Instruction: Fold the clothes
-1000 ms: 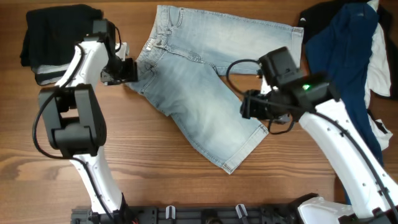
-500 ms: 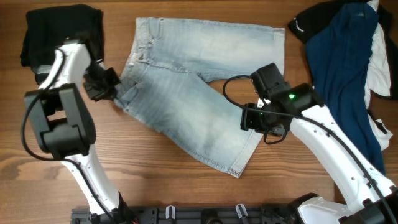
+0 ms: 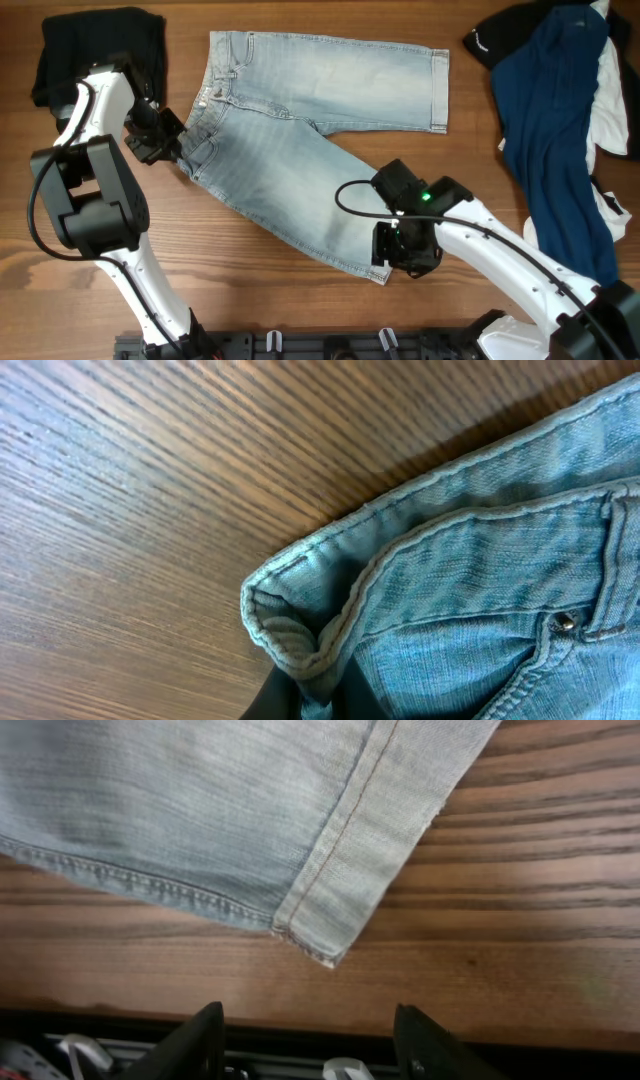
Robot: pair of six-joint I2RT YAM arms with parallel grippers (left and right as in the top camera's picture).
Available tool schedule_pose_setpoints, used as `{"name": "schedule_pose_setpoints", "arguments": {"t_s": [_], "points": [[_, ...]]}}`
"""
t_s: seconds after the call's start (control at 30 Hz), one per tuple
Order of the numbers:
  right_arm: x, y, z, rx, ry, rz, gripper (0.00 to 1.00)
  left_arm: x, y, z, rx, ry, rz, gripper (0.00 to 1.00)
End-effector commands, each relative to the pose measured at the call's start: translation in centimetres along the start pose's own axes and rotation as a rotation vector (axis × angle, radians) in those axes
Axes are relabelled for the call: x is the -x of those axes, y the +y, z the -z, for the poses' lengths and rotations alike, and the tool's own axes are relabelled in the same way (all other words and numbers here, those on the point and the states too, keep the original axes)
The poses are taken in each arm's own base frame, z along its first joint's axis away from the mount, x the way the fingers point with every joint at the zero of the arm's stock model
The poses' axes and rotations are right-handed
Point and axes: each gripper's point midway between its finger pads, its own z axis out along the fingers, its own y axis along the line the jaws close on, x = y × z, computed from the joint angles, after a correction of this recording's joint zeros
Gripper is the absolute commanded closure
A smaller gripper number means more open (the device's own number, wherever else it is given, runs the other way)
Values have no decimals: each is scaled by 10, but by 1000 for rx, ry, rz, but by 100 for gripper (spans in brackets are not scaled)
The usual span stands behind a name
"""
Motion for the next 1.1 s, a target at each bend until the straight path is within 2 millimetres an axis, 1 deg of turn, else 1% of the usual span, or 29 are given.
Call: {"name": "schedule_pose_setpoints", "arguments": {"t_s": [0.0,0.1,0.17,0.2,0.27,0.37,0.4,0.43,0.47,0.5,0.53,0.6,0.67,0.77,0.8,0.83,0.87,0.9,0.97,1.07], "points": [[-7,-10,-17,-21,20,-77,47,2,-9,11,-32,-40,2,96],[-5,-8,-28,-18,44,-77,47,6,-10,12,-36,-56,1,96],[-5,-11,-39,-51,79,-83,46,6,-11,12,-38,-59,0,96],[-3,-14,-49,-71,102,-76,44,7,-11,12,-40,-63,-1,96],[1,-14,-60,-83,118,-74,43,7,-11,12,-39,-62,-1,96],[0,-8,-69,-54,151,-28,43,7,-11,12,-39,-62,-1,96],[0,-8,-70,-57,153,-29,48,7,-11,12,-39,-62,-1,96],[1,-9,-70,-59,149,-29,55,7,-11,12,-39,-62,-4,96],[2,-9,-69,-60,144,-29,75,8,-9,12,-29,-67,-3,96],[4,-10,-69,-63,137,-34,89,9,-7,12,-18,-71,-2,96],[6,-11,-66,-60,129,-43,96,9,-5,13,-9,-75,-1,96],[17,-13,-52,-32,88,-79,96,6,-2,23,-2,-89,0,96],[34,-13,-29,26,26,-105,96,2,-2,38,-8,-110,-2,96],[63,-26,18,112,-119,-127,96,-10,4,70,-3,-152,-22,96],[74,-39,41,142,-180,-157,96,-19,7,85,-6,-161,-41,96],[79,-45,51,150,-204,-167,96,-25,9,91,-6,-163,-56,96],[85,-53,68,161,-238,-178,96,-32,11,99,-5,-163,-57,96],[90,-58,81,165,-262,-181,96,-36,13,104,-6,-166,-58,96],[102,-66,115,175,-327,-175,96,-44,14,120,-19,-192,-61,96],[116,-70,161,190,-429,-158,96,-64,19,156,-52,-270,-91,96]]}}
